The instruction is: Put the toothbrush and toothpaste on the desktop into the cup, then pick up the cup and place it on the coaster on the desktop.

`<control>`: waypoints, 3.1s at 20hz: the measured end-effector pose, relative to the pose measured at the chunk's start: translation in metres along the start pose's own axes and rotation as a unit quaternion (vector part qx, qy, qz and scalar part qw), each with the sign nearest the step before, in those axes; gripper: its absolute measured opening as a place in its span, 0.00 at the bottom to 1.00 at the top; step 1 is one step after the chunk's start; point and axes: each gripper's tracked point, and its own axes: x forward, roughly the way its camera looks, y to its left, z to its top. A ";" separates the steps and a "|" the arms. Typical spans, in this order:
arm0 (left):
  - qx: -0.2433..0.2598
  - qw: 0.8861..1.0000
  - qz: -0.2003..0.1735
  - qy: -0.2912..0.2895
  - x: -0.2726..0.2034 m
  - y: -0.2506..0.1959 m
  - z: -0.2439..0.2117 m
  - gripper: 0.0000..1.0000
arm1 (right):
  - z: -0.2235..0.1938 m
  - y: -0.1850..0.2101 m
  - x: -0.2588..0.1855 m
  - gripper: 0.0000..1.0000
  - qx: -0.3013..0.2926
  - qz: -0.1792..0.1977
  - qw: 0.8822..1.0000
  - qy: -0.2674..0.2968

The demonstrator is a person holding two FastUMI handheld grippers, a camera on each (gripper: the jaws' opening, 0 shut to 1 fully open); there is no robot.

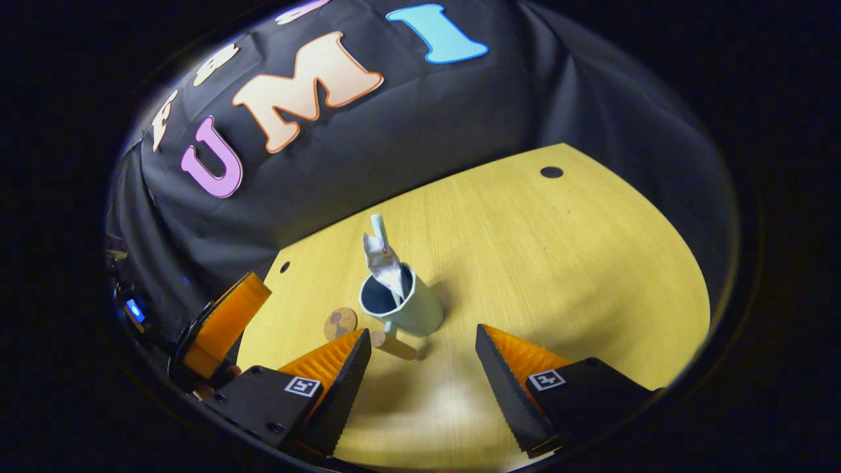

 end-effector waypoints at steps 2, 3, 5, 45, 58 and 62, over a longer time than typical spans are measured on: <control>0.010 1.000 0.024 -0.005 -0.012 0.013 0.001 0.95 | -0.005 0.008 0.008 0.94 -0.011 -0.001 0.999 0.031; 0.015 0.999 0.033 -0.006 -0.017 0.019 0.001 0.95 | -0.007 0.011 0.012 0.98 -0.019 -0.002 0.999 0.046; 0.021 0.999 0.049 -0.004 -0.029 0.027 -0.003 0.95 | -0.010 0.018 0.018 0.98 -0.034 -0.006 0.996 0.077; -0.048 0.984 0.156 0.072 -0.116 0.085 -0.073 0.96 | -0.036 0.031 0.093 0.21 -0.158 -0.051 0.954 0.248; -0.056 0.981 0.168 0.083 -0.119 0.100 -0.080 0.95 | -0.030 0.043 0.093 0.21 -0.159 0.006 0.960 0.230; -0.057 0.979 0.177 0.082 -0.123 0.108 -0.079 0.96 | -0.029 0.043 0.095 0.17 -0.175 0.020 0.958 0.226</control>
